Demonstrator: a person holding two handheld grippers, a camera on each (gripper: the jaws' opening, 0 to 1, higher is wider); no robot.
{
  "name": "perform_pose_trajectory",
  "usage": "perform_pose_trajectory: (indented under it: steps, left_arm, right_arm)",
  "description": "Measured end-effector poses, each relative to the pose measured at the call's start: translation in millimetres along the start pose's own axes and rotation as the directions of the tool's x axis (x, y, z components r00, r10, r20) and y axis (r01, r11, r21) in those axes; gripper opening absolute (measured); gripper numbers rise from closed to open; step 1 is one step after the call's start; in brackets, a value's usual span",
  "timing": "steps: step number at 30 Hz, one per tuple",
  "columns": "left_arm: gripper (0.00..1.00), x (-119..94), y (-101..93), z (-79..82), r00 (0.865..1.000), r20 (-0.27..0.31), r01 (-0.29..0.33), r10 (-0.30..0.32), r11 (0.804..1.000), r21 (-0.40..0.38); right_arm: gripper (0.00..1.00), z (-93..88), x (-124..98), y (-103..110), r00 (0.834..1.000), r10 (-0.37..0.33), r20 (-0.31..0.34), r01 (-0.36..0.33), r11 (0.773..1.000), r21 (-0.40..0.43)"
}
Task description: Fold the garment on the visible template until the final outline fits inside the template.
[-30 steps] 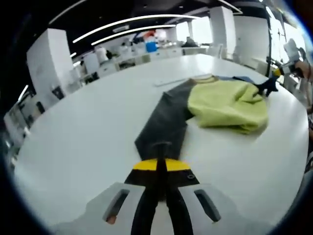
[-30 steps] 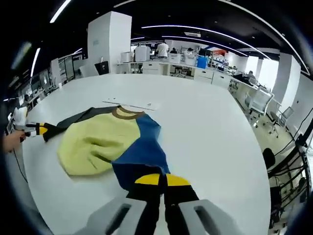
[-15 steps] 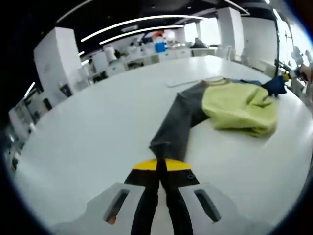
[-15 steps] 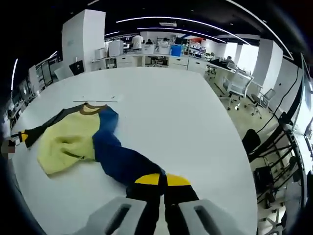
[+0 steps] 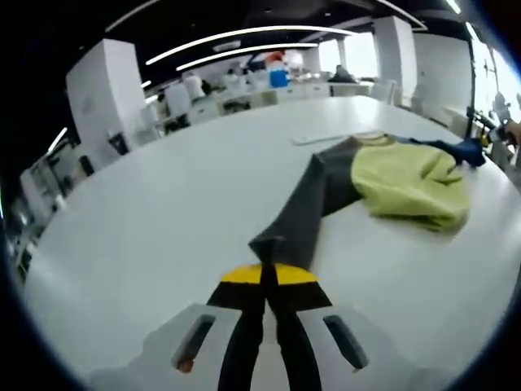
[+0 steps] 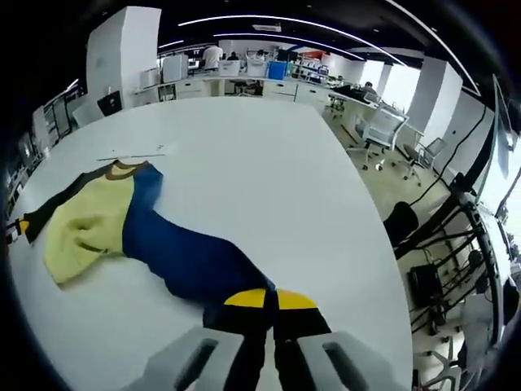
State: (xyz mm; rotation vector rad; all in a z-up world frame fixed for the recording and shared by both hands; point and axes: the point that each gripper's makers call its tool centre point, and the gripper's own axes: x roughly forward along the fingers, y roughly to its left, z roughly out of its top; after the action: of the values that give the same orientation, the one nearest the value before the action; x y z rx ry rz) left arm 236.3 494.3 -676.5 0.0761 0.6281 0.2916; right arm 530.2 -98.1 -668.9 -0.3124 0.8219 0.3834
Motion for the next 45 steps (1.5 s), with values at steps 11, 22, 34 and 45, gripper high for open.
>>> perform_pose_trajectory:
  steps: [11, 22, 34, 45]
  left_arm:
    - [0.00, -2.4, 13.0, 0.1, 0.999, -0.004, -0.040, 0.040, 0.999, 0.006]
    - [0.00, -3.8, 25.8, -1.8, 0.997, -0.017, -0.080, 0.080, 0.997, 0.002]
    - [0.11, -2.6, 24.5, -8.5, 0.995, -0.053, -0.087, 0.089, 0.996, 0.038]
    - [0.39, -10.2, 7.9, 5.4, 0.999, -0.008, -0.041, 0.041, 0.999, 0.029]
  right_arm:
    - [0.00, -11.1, 3.0, -21.0, 0.996, -0.066, -0.051, 0.063, 0.997, -0.051]
    - [0.00, -12.5, 9.4, -43.8, 0.988, -0.127, -0.086, 0.113, 0.982, -0.149]
    - [0.00, -18.8, 21.3, -48.3, 0.986, -0.123, -0.113, 0.107, 0.984, -0.142]
    - [0.42, -12.1, 15.3, -21.0, 0.999, -0.020, -0.050, 0.019, 1.000, -0.015]
